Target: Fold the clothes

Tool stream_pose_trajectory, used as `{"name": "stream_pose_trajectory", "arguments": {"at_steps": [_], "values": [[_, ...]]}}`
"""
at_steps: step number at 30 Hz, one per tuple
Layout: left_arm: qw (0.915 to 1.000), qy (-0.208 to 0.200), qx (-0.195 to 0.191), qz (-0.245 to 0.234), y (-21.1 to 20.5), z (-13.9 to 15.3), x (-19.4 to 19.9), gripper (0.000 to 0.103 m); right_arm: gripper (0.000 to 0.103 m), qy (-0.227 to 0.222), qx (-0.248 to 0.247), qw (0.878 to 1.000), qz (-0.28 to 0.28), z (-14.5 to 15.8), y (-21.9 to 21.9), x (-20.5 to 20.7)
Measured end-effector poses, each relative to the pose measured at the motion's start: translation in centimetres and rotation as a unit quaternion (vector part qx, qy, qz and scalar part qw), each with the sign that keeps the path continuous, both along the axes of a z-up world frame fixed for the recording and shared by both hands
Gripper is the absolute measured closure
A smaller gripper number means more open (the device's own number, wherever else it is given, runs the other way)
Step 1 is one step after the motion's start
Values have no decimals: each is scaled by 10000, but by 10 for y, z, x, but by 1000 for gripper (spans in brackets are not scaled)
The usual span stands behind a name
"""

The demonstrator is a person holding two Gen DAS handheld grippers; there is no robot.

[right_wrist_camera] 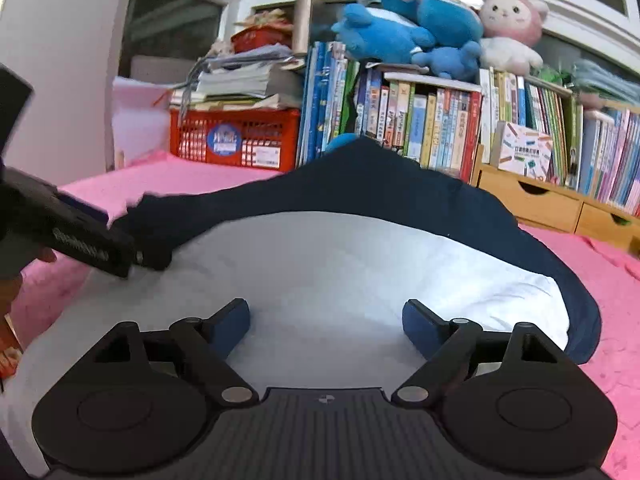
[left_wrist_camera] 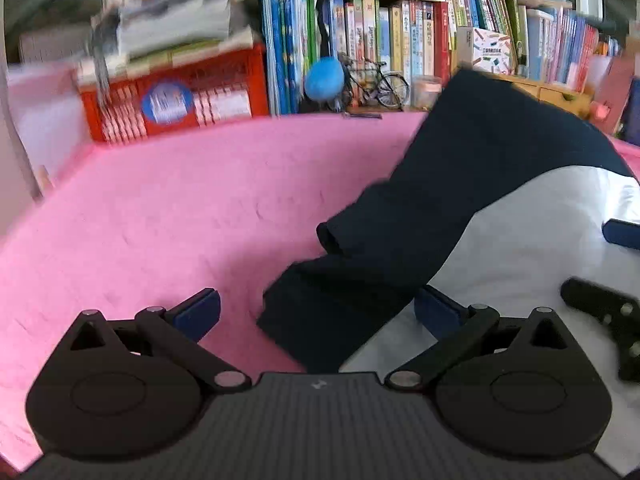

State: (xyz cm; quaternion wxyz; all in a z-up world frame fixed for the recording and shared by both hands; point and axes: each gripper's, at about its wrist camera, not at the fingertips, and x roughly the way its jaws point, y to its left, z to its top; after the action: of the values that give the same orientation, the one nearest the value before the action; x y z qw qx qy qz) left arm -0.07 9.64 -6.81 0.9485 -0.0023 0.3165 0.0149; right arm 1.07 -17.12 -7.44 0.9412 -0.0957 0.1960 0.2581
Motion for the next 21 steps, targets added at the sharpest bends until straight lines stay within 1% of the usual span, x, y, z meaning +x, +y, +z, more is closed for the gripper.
{"name": "stream_pose_trajectory", "arguments": {"at_steps": [1,2,4,5,6,7,8,9,10,11,14,16,17,18,19,20,21], "values": [[9999,-66,-116,-2,4,-3,-3,0,20,38,4,10000,7,3,0,0],[9997,-132,-228,-3,7,-5,-5,0,22,59,108,9999,85,11,-2,0],[9996,-259,-116,-15,5,-8,-9,0,22,-100,274,9992,290,27,0,1],[9995,-295,-93,-5,2,-9,-11,0,22,-199,211,9990,329,34,6,2],[9995,-298,-104,-9,2,-9,-11,0,24,-335,47,9989,330,40,15,7],[9995,-299,-116,-14,3,-8,-12,0,29,-475,-127,9983,327,45,25,13],[9995,-296,-136,-27,3,-8,-11,0,51,-499,-284,9979,291,46,35,22],[9994,-293,-156,-40,3,-8,-10,0,70,-399,-462,9980,168,45,48,40],[9994,-297,-153,-40,3,-7,-10,0,73,-265,-468,9985,20,41,54,56],[9994,-302,-150,-39,3,-7,-10,0,72,-129,-456,9988,-128,36,60,72],[9994,-309,-156,-39,4,-8,-9,0,72,466,-521,9964,-488,14,69,122],[9994,-317,-154,-42,4,-8,-10,0,71,1063,14,9930,-507,11,59,152],[9994,-321,-152,-43,4,-8,-10,0,71,1192,136,9911,-573,10,56,159],[9993,-325,-151,-44,4,-8,-10,0,71,1302,240,9891,-645,9,54,165],[9993,-333,-161,-67,5,-8,-11,0,70,1263,241,9896,-639,10,52,161],[9992,-341,-176,-104,6,-8,-11,0,68,1208,230,9904,-625,11,50,157],[9991,-338,-202,-142,8,-8,-13,0,64,1081,311,9921,-553,15,44,143]]}}
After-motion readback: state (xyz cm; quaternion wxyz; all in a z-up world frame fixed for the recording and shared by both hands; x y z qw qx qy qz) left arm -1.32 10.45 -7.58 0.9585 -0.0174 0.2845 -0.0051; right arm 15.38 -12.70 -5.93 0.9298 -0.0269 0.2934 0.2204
